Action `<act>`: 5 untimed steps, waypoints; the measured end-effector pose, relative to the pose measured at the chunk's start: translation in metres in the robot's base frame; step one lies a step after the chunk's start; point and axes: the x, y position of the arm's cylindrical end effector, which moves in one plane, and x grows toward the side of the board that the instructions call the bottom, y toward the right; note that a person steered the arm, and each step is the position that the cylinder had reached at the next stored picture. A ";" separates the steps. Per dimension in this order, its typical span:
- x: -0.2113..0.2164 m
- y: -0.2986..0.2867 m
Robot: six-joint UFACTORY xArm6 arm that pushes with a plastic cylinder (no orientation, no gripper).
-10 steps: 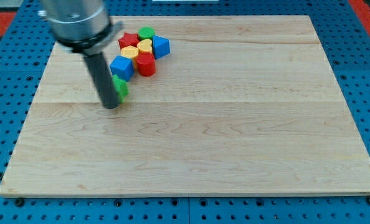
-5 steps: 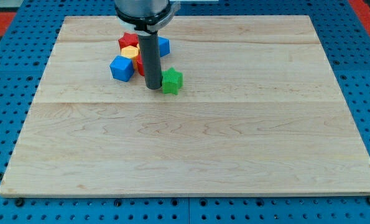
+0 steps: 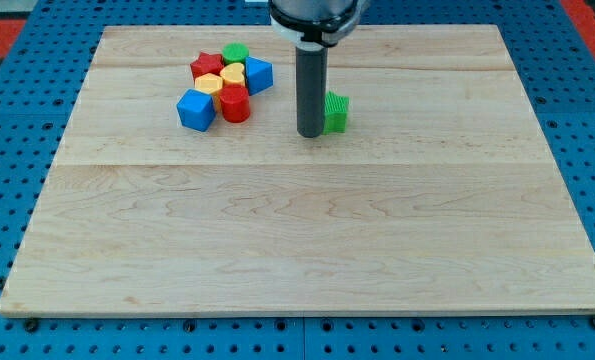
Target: Push the green star towards the blue triangle
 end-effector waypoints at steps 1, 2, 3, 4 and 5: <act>-0.002 0.044; -0.016 0.062; -0.035 0.051; -0.060 0.028; -0.062 0.064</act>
